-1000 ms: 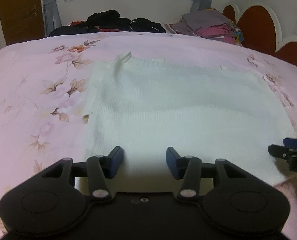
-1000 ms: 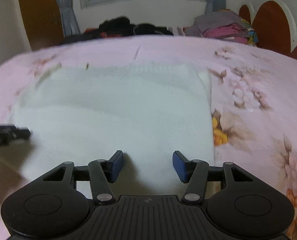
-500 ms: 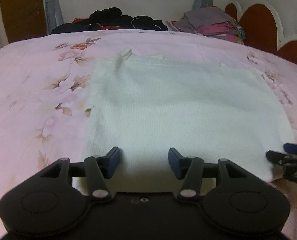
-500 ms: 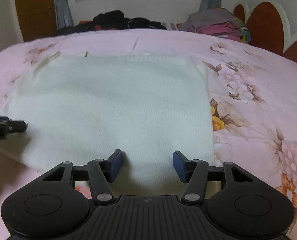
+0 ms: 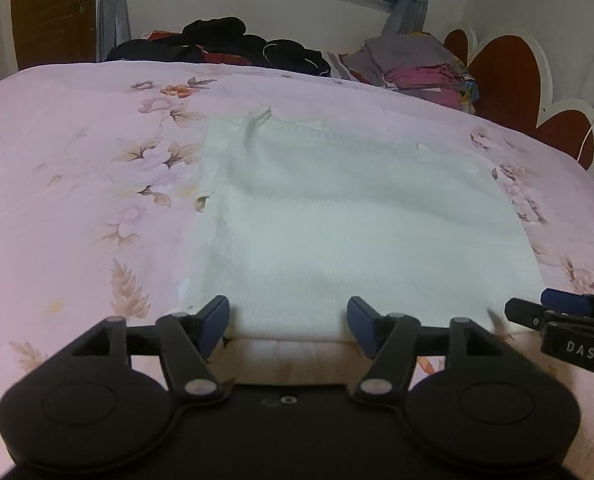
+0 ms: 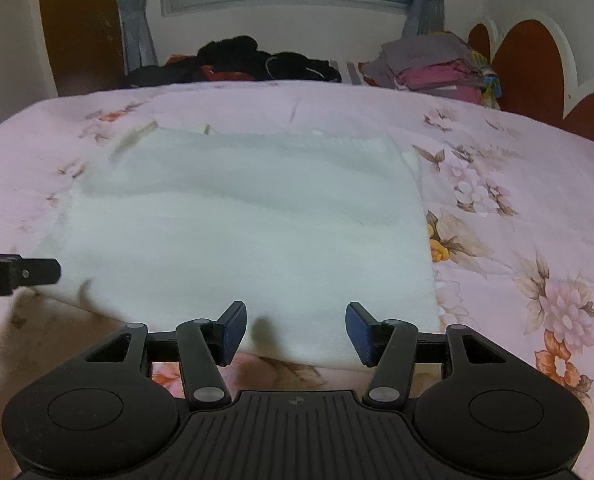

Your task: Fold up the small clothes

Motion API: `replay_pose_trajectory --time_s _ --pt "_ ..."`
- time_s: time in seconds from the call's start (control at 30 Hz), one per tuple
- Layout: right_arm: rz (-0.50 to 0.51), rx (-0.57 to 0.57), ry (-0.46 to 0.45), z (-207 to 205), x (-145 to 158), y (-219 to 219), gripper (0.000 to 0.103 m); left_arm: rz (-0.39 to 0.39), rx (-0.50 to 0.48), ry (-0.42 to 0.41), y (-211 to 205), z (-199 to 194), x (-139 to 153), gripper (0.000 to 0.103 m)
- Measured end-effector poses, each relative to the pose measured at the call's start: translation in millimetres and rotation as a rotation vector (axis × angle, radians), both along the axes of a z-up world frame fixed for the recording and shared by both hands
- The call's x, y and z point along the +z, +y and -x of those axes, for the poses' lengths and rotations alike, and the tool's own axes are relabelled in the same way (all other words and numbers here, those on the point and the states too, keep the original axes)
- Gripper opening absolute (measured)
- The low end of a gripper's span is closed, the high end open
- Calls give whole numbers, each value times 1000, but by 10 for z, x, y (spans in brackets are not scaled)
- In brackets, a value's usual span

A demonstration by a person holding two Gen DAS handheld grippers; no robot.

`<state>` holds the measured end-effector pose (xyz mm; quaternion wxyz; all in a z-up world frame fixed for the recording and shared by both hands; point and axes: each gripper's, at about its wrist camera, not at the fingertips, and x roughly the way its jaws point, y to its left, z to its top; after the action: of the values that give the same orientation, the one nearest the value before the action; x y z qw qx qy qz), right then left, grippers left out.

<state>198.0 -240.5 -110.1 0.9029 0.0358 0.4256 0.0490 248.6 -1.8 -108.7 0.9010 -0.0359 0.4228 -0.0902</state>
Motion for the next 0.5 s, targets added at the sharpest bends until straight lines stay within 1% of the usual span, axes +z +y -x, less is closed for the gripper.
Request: replay_pose_trajectory --time_s 0.07,0.17,0.33,0.4,0.5 --pt "-10 0 -11 43 65 17 55 15 2 6 29 27 -7 64" --pt "-28 1 -24 79 125 21 55 51 22 42 82 60 -50 64" --pt "-33 21 -21 19 126 53 55 109 59 94 184 101 -158 64" --pt "-42 38 -22 -46 116 73 55 172 92 118 255 94 -226 64" --pt "-49 68 -17 -172 54 114 55 300 160 168 369 81 -360 63"
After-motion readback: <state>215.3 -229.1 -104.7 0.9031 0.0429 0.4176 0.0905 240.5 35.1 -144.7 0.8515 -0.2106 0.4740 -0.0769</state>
